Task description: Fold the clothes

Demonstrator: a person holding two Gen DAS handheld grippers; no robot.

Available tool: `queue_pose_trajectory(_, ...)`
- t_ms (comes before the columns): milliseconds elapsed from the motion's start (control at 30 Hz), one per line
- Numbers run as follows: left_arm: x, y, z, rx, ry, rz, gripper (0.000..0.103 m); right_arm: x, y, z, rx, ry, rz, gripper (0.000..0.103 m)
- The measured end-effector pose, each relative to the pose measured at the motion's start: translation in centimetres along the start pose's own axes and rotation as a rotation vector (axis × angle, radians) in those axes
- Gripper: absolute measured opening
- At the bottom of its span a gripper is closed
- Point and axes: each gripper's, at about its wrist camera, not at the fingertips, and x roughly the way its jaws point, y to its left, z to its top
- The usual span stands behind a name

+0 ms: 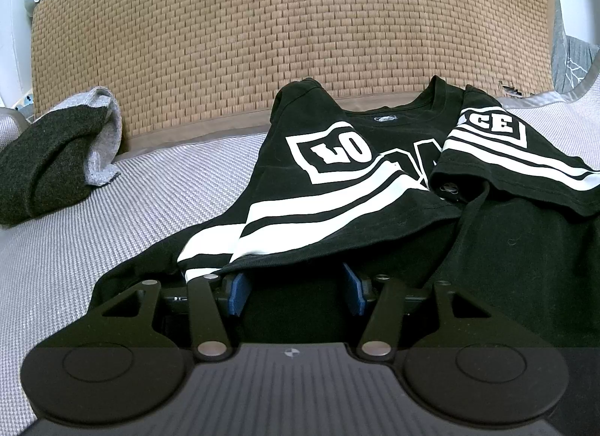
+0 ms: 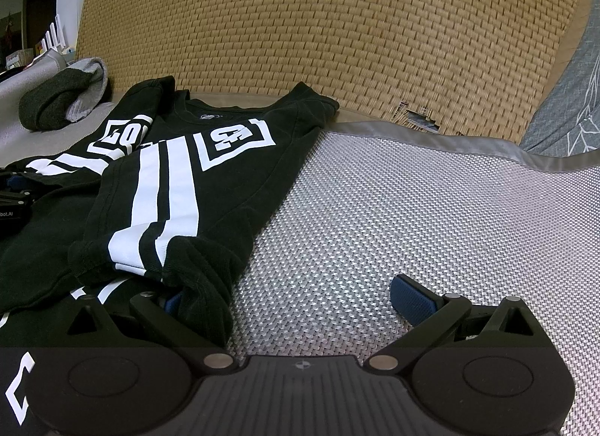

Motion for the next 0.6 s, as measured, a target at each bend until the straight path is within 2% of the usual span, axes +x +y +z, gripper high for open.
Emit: queue_pose_trajectory(600, -0.08, 0.02, -0.04, -0.003, -0.002, -0.002, 0.054, 0.00, 0.04, -0.02, -0.001, 0.000, -0.001, 0.103)
